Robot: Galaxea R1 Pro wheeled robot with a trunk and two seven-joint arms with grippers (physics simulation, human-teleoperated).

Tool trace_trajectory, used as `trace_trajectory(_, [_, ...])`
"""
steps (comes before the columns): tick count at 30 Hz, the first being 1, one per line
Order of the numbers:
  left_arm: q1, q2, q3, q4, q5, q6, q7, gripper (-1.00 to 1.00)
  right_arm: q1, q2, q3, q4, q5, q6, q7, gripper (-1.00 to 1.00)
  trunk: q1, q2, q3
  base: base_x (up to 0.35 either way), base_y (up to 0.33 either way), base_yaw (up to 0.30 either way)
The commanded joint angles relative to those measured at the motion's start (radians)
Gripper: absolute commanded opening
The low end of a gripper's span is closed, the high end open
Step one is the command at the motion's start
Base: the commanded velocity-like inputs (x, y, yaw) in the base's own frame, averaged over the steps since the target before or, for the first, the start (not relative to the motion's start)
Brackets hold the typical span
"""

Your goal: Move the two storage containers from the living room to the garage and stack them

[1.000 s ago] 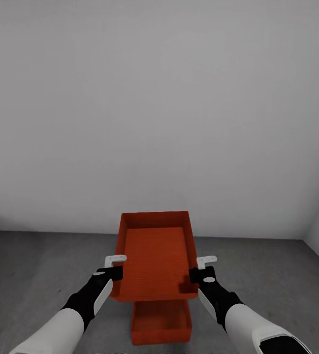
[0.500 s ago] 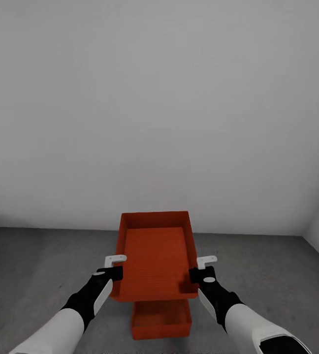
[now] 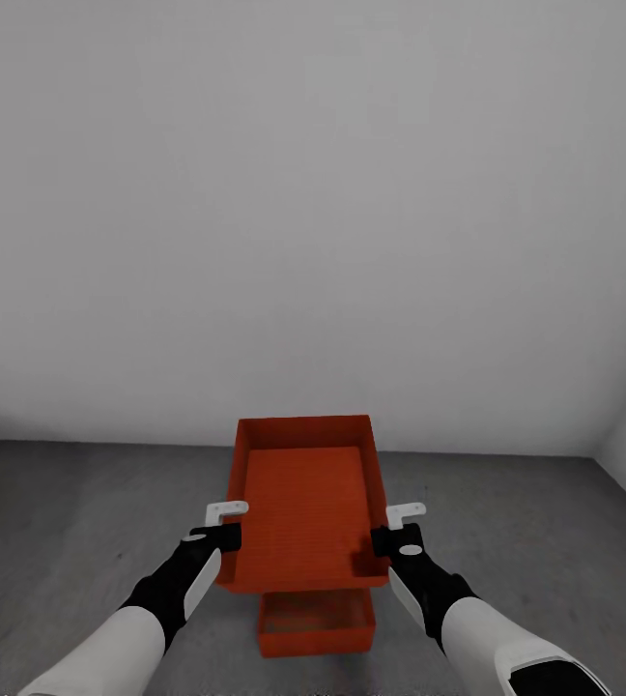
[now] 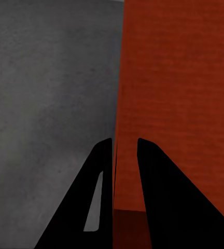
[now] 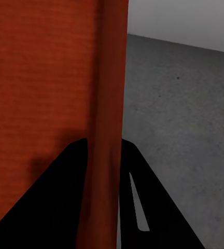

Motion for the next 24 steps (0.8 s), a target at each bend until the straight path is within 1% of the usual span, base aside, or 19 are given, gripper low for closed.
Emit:
trace_trajectory(1, [-0.001, 0.002, 0.003, -0.027, -0.008, -0.042, 0.015, -1.0, 0.0, -0.003, -0.017, 0.003, 0.002, 0.003, -0.055, -1.0, 0.0, -0.001, -0.003, 0.0, 0.0, 0.0])
trace_trajectory(24, [-0.001, 0.002, 0.003, -0.027, -0.008, -0.042, 0.015, -1.0, 0.0, -0.003, -0.017, 0.003, 0.002, 0.002, -0.054, -1.0, 0.0, -0.001, -0.04, 0.0, 0.0, 0.0])
